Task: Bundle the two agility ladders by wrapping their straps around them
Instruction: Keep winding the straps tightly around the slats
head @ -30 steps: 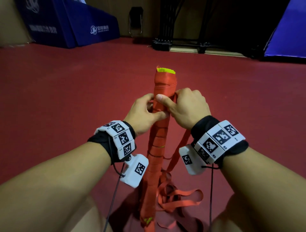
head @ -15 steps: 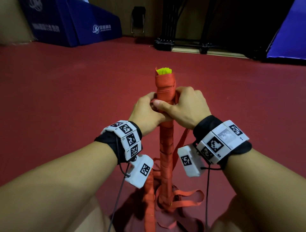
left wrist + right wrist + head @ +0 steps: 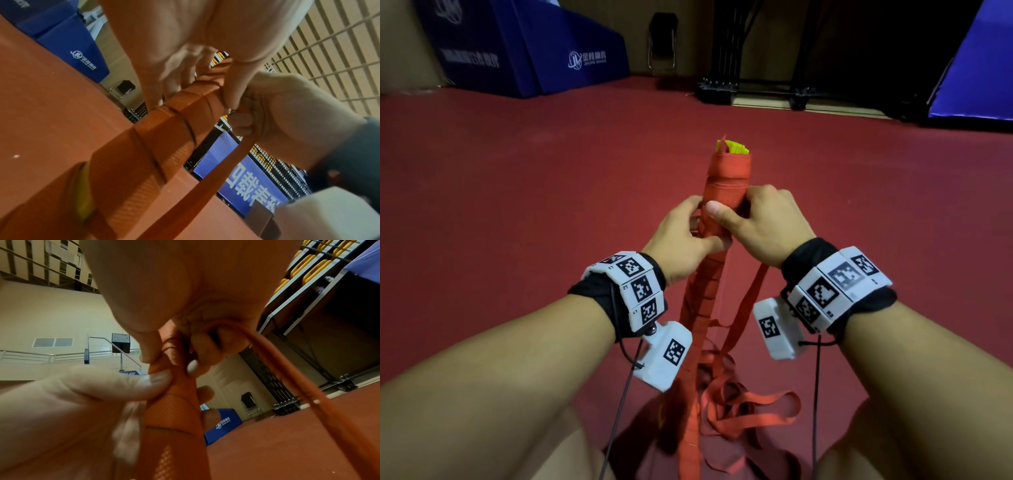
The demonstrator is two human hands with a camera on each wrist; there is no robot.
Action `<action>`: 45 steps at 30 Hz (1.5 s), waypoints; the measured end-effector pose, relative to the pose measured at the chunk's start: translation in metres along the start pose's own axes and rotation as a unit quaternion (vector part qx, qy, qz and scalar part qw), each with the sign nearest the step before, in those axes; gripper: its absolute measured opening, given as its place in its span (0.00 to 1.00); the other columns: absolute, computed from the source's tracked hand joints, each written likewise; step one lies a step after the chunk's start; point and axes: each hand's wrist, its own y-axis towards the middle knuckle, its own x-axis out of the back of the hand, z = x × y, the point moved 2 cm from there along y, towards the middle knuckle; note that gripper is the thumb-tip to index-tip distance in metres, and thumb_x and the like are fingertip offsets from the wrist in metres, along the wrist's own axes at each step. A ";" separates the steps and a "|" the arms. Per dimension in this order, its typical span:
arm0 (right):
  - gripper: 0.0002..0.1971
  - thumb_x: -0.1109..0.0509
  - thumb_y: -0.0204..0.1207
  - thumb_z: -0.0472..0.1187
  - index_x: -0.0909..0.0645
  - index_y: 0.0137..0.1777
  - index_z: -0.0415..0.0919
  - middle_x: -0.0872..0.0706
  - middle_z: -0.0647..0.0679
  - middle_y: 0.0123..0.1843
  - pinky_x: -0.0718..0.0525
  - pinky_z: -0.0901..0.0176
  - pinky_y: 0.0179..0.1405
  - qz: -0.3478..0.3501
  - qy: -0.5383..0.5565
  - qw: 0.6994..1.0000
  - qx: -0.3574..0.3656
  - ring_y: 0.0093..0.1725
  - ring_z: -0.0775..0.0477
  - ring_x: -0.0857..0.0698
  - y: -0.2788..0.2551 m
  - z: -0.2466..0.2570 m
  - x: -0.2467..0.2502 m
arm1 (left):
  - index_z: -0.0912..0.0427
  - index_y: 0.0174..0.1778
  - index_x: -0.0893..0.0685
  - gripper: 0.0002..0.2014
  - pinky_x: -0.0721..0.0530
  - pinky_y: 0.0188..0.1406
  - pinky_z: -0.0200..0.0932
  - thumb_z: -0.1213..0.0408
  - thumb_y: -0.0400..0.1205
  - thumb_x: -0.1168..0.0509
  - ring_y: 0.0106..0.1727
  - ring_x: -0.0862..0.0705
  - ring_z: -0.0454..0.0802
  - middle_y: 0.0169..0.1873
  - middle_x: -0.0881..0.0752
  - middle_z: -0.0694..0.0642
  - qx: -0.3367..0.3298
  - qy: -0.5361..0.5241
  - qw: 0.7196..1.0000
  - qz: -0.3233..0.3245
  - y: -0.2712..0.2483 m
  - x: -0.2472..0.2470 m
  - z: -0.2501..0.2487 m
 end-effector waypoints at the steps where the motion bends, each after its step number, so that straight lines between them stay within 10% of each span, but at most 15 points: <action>1: 0.32 0.42 0.75 0.75 0.20 0.37 0.43 0.15 0.42 0.35 0.17 0.43 0.42 -0.005 -0.007 1.000 -0.008 0.40 0.33 0.16 0.001 0.000 -0.002 | 0.51 0.60 0.17 0.24 0.10 0.57 0.60 0.61 0.66 0.24 0.52 0.08 0.50 0.50 0.08 0.55 0.001 -0.004 1.000 -0.006 0.000 0.001 0.001; 10: 0.32 0.40 0.78 0.71 0.17 0.52 0.40 0.15 0.34 0.54 0.19 0.44 0.51 -0.047 -0.060 0.992 -0.096 0.56 0.26 0.16 -0.005 0.009 -0.006 | 0.55 0.55 0.17 0.20 0.09 0.48 0.52 0.66 0.68 0.22 0.46 0.09 0.48 0.46 0.07 0.58 -0.007 -0.018 0.999 -0.031 0.001 0.003 0.004; 14: 0.33 0.40 0.77 0.73 0.17 0.51 0.40 0.14 0.34 0.52 0.18 0.44 0.52 -0.055 -0.056 0.991 -0.104 0.55 0.26 0.16 -0.007 0.010 -0.006 | 0.52 0.54 0.16 0.22 0.11 0.45 0.47 0.67 0.68 0.17 0.45 0.10 0.43 0.44 0.07 0.51 -0.004 -0.012 0.999 -0.039 0.000 0.006 0.003; 22: 0.29 0.38 0.77 0.70 0.20 0.39 0.41 0.14 0.36 0.44 0.24 0.50 0.41 -0.051 -0.012 0.993 -0.102 0.49 0.28 0.16 -0.004 0.003 -0.007 | 0.46 0.50 0.14 0.34 0.08 0.48 0.52 0.37 0.48 0.21 0.42 0.09 0.43 0.38 0.08 0.44 0.021 0.082 0.994 -0.072 -0.002 0.010 0.000; 31: 0.23 0.33 0.78 0.62 0.26 0.33 0.43 0.21 0.43 0.33 0.33 0.53 0.39 -0.037 0.027 0.996 -0.079 0.44 0.29 0.19 0.003 -0.005 -0.017 | 0.40 0.57 0.17 0.32 0.12 0.49 0.55 0.34 0.58 0.26 0.46 0.10 0.48 0.43 0.08 0.45 -0.001 0.139 0.988 -0.068 0.006 0.005 0.007; 42: 0.24 0.27 0.76 0.63 0.14 0.42 0.39 0.23 0.47 0.27 0.33 0.54 0.27 -0.036 0.086 0.993 -0.067 0.31 0.43 0.24 0.013 -0.025 -0.024 | 0.36 0.56 0.19 0.26 0.09 0.46 0.60 0.48 0.61 0.24 0.41 0.09 0.51 0.41 0.08 0.48 0.036 0.114 0.992 -0.033 0.021 -0.005 0.022; 45: 0.25 0.25 0.74 0.64 0.15 0.36 0.38 0.27 0.48 0.23 0.34 0.60 0.24 -0.040 0.098 0.992 -0.064 0.26 0.46 0.28 0.012 -0.033 -0.023 | 0.42 0.57 0.17 0.27 0.10 0.49 0.49 0.65 0.64 0.21 0.43 0.09 0.46 0.44 0.08 0.49 0.021 0.078 0.997 -0.022 0.025 -0.004 0.027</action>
